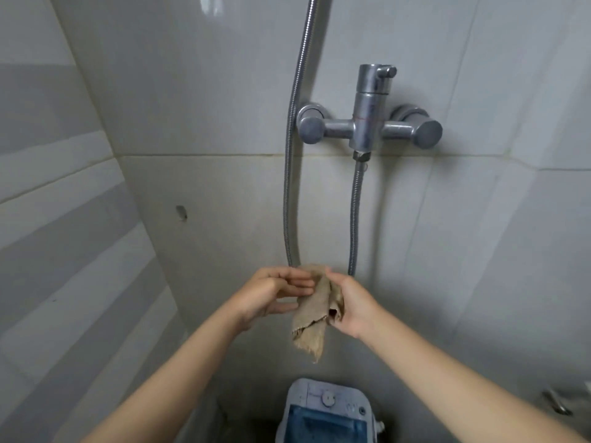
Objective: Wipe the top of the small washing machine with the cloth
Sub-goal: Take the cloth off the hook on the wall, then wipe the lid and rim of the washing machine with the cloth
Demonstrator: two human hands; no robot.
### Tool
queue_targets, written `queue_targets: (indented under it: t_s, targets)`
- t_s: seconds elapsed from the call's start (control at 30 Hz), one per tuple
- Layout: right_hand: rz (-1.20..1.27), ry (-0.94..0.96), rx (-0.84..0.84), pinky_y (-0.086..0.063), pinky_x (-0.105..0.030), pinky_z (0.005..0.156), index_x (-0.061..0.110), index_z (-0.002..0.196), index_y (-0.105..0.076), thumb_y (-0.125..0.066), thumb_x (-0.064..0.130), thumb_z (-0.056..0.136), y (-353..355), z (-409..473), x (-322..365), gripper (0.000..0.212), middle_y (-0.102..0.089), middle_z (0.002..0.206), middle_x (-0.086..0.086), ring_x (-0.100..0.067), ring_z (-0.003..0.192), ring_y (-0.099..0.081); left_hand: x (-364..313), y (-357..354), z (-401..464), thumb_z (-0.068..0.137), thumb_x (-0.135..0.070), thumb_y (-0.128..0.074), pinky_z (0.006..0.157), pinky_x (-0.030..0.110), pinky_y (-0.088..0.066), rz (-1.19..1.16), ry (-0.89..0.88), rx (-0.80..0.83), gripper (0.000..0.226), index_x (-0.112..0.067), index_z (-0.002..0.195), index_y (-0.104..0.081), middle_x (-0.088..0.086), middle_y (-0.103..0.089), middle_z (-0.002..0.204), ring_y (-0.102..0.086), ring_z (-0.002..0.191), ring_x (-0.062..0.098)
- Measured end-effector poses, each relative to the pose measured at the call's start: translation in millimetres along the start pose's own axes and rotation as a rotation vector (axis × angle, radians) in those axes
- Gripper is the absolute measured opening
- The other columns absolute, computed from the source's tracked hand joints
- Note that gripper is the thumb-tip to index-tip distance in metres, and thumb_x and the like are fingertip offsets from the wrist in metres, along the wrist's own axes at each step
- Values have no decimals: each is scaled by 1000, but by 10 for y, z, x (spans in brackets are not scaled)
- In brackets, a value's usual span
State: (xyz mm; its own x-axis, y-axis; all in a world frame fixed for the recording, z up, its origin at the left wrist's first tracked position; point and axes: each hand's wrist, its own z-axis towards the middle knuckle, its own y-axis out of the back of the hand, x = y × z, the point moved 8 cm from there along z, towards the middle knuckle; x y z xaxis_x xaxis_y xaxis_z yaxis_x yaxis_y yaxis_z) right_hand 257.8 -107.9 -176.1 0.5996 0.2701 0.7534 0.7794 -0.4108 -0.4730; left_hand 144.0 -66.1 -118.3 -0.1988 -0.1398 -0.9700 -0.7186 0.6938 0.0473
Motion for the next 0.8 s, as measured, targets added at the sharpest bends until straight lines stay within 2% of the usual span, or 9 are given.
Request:
queue_targets:
  t_s: [0.1, 0.17, 0.3, 0.4, 0.53, 0.63, 0.7, 0.77, 0.8]
  targets:
    - [8, -27, -98, -53, -34, 66, 5, 123, -55, -53, 11, 91, 511, -111, -208, 33, -68, 99, -13, -25, 87, -66, 335, -113, 103, 90, -2, -48, 65, 27, -55, 19, 55, -171, 20, -11, 96, -65, 6, -69, 94, -66, 77, 14]
    - [6, -50, -114, -52, -37, 68, 2, 116, -57, -52, 3, 89, 743, -205, -303, 27, -67, 100, -16, -27, 89, -65, 597, -252, 187, 91, -15, -54, 68, 30, -54, 91, 148, -188, 11, -11, 97, -63, 6, -66, 96, -62, 78, 14]
    - [11, -31, -168, -53, -39, 71, 3, 110, -57, -53, -4, 87, 1108, -310, -401, 24, -68, 102, -16, -29, 94, -65, 1041, -731, 306, 88, -30, -61, 73, 30, -50, 166, 346, 112, 26, -13, 108, -61, 3, -66, 100, -61, 82, 12]
    - [60, -20, -225, -54, -40, 71, 5, 113, -57, -53, -7, 86, 1366, -325, -521, 29, -67, 106, -17, -30, 94, -65, 1231, -1050, 380, 89, -22, -60, 70, 26, -49, 212, 349, 242, 13, -18, 102, -60, -3, -67, 91, -63, 77, 7]
    - [56, -30, -277, -53, -46, 85, 3, 116, -58, -55, -8, 84, 1618, -261, -684, 34, -67, 113, -19, -34, 102, -64, 1440, -1181, 491, 87, -12, -61, 64, 23, -51, 226, 339, 187, 8, -17, 93, -59, 1, -66, 82, -63, 64, 7]
    - [-49, 15, -322, -50, -48, 95, 6, 104, -63, -59, -11, 80, 1771, -127, -764, 29, -70, 104, -16, -34, 102, -65, 1673, -1195, 617, 89, -7, -57, 68, 31, -57, 182, 346, 165, 9, -14, 91, -53, 10, -64, 83, -62, 63, 15]
    - [-132, 107, -352, -50, -45, 93, 10, 90, -64, -60, -14, 79, 1864, 3, -783, 27, -70, 92, -10, -29, 95, -65, 1848, -1206, 728, 91, -6, -52, 78, 42, -56, 127, 356, 184, 9, -14, 96, -52, 15, -66, 88, -65, 70, 23]
    - [-240, 205, -347, -53, -34, 85, 15, 85, -64, -60, -14, 80, 1937, 158, -817, 29, -69, 87, -3, -21, 87, -64, 2063, -1204, 868, 93, -5, -48, 74, 41, -58, 28, 389, 211, 16, -14, 107, -51, 17, -68, 91, -67, 71, 26]
    - [-333, 252, -321, -54, -25, 79, 17, 83, -65, -58, -14, 81, 1958, 236, -830, 32, -69, 85, 2, -14, 85, -64, 2159, -1199, 945, 94, -6, -46, 68, 38, -59, -34, 394, 223, 19, -14, 110, -50, 17, -69, 91, -68, 71, 26]
